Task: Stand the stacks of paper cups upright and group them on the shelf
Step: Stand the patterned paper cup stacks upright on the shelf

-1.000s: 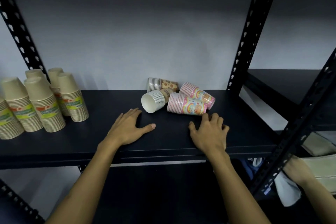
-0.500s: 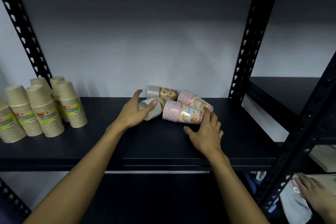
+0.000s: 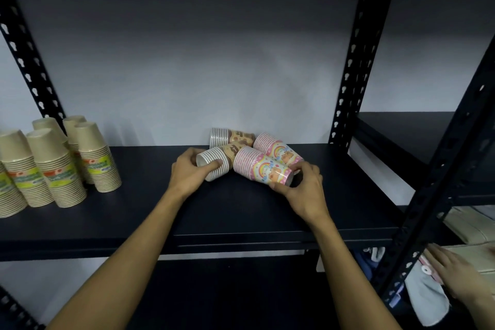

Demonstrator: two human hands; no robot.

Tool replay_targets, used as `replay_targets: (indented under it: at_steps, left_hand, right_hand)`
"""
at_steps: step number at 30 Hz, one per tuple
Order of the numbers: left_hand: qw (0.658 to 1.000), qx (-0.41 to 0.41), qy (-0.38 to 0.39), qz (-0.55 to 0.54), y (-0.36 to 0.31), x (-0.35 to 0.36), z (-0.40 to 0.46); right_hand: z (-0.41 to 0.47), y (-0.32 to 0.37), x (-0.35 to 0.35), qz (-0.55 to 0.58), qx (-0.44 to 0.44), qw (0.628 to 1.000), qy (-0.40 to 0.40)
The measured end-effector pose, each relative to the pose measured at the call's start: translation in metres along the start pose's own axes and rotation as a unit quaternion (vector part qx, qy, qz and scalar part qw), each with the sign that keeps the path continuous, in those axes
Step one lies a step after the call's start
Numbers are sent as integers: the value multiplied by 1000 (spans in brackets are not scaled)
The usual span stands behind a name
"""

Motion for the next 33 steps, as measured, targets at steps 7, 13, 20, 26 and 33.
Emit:
replay_targets:
  at_steps: [7,13,20,26,33]
  left_hand:
    - [998,13,28,-64,1,0,-3]
    - [991,60,95,-71,-5,5,-8]
    - [976,123,170,-60,-14,18,-19]
    - [963,168,209,-9,-39,51,-38]
    - [960,183,212,-4,-77,84,-52]
  right_hand:
    - [-3,1,-6,161,37,986,11]
    - [-9,7,-16,326,16,944,-39]
    - [-2,5,-40,327,5,942,-74]
    - [16,29,-74,196,-80,976,-46]
    - [20,26,-84,89,-83,993,-6]
Point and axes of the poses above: each hand's wrist, its own z-axis towards the middle knuckle, its own x-axis out of the palm, y = z × x, the point moved 3 cm from there along z, towards the middle knuckle, and after that the axes turned 10 degrees about z, right-handed, at the moved point
